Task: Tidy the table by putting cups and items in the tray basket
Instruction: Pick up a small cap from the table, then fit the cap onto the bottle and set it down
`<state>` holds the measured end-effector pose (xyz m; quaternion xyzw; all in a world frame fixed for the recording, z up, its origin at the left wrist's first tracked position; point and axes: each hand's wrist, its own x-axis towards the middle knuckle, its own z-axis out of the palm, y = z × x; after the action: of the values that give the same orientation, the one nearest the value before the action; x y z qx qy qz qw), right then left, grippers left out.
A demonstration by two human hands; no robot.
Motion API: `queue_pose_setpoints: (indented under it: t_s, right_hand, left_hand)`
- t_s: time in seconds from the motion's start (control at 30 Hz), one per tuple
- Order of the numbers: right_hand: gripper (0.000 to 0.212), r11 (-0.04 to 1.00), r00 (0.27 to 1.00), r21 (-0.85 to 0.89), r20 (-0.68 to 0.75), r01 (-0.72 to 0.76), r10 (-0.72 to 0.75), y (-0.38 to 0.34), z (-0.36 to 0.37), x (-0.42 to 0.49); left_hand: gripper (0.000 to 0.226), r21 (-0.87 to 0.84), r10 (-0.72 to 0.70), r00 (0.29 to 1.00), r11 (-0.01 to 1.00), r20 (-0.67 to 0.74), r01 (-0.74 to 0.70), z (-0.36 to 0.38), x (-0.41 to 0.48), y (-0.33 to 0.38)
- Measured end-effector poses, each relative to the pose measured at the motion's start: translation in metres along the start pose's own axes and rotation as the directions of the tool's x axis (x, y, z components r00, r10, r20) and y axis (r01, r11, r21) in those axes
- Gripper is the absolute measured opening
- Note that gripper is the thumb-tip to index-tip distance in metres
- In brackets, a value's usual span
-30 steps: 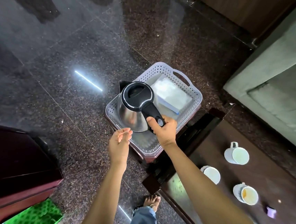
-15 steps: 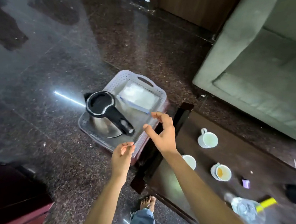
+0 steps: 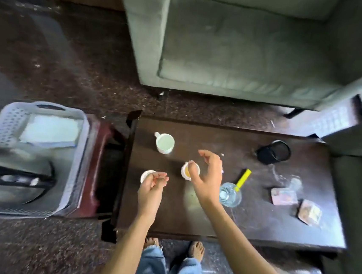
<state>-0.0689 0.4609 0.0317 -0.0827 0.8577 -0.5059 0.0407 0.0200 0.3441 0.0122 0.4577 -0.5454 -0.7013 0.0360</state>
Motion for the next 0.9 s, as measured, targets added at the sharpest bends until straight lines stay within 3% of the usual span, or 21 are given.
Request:
queue_pose_setpoints:
  t_s: [0.2, 0.3, 0.47, 0.67, 0.9]
  right_hand:
    - [0.053, 0.962, 0.987, -0.223, -0.055, -0.159, 0.150, 0.079, -0.070, -0.014]
    - [0.073, 0.922, 0.974, -0.324, 0.013, -0.210, 0.226, 0.113, -0.087, -0.019]
    - [0.101, 0.864, 0.932, -0.494, 0.258, -0.100, 0.255, 0.158, -0.095, -0.024]
    - [0.105, 0.809, 0.836, -0.588, 0.443, -0.004, 0.325, 0.175, -0.093, -0.020]
    - [0.089, 0.794, 0.823, -0.608, 0.440, -0.021, 0.359, 0.172, -0.093, -0.006]
  left_hand:
    - [0.014, 0.113, -0.076, 0.992, 0.992, 0.104, 0.064, 0.070, -0.020, -0.034]
    - [0.014, 0.161, -0.117, 0.984, 0.982, 0.131, 0.095, 0.093, -0.025, -0.048]
    - [0.012, 0.186, -0.157, 0.977, 0.974, 0.144, 0.129, 0.117, -0.026, -0.062]
    - [0.012, 0.199, -0.155, 0.981, 0.971, 0.120, 0.129, 0.128, -0.023, -0.066]
    - [0.012, 0.211, -0.147, 0.985, 0.969, 0.087, 0.126, 0.137, -0.015, -0.063]
